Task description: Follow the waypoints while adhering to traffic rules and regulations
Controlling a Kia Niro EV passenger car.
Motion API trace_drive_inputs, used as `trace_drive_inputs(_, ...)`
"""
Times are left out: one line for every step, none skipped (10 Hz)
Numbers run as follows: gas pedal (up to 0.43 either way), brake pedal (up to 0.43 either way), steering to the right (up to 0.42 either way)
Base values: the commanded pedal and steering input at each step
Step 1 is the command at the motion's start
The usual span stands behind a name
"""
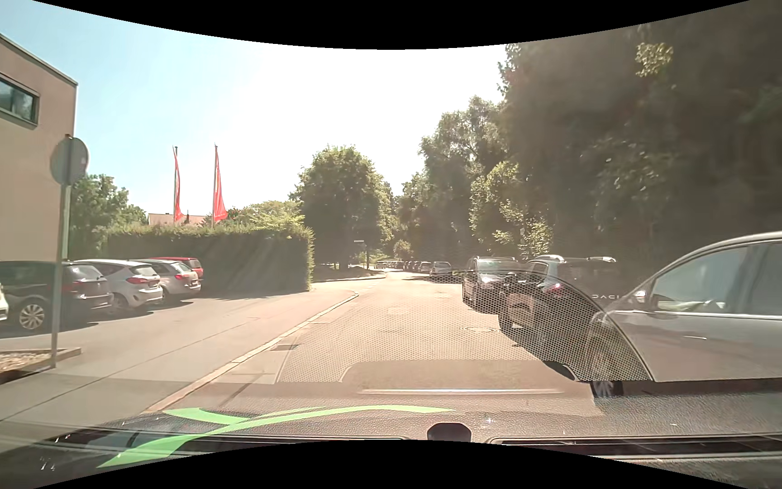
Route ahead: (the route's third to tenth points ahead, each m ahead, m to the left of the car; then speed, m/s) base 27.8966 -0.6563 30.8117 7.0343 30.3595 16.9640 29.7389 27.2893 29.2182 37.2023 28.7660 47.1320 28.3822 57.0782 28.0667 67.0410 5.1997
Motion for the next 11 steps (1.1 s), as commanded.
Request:
trace_drive_inputs(0.047,0.0,0.017)
trace_drive_inputs(0.047,0.0,0.018)
trace_drive_inputs(0.047,0.0,0.018)
trace_drive_inputs(0.047,0.0,0.019)
trace_drive_inputs(0.047,0.0,0.019)
trace_drive_inputs(0.047,0.0,0.017)
trace_drive_inputs(0.047,0.0,0.015)
trace_drive_inputs(0.047,0.0,0.012)
trace_drive_inputs(0.047,0.0,0.01)
trace_drive_inputs(0.039,0.0,0.009)
trace_drive_inputs(0.039,0.0,0.009)
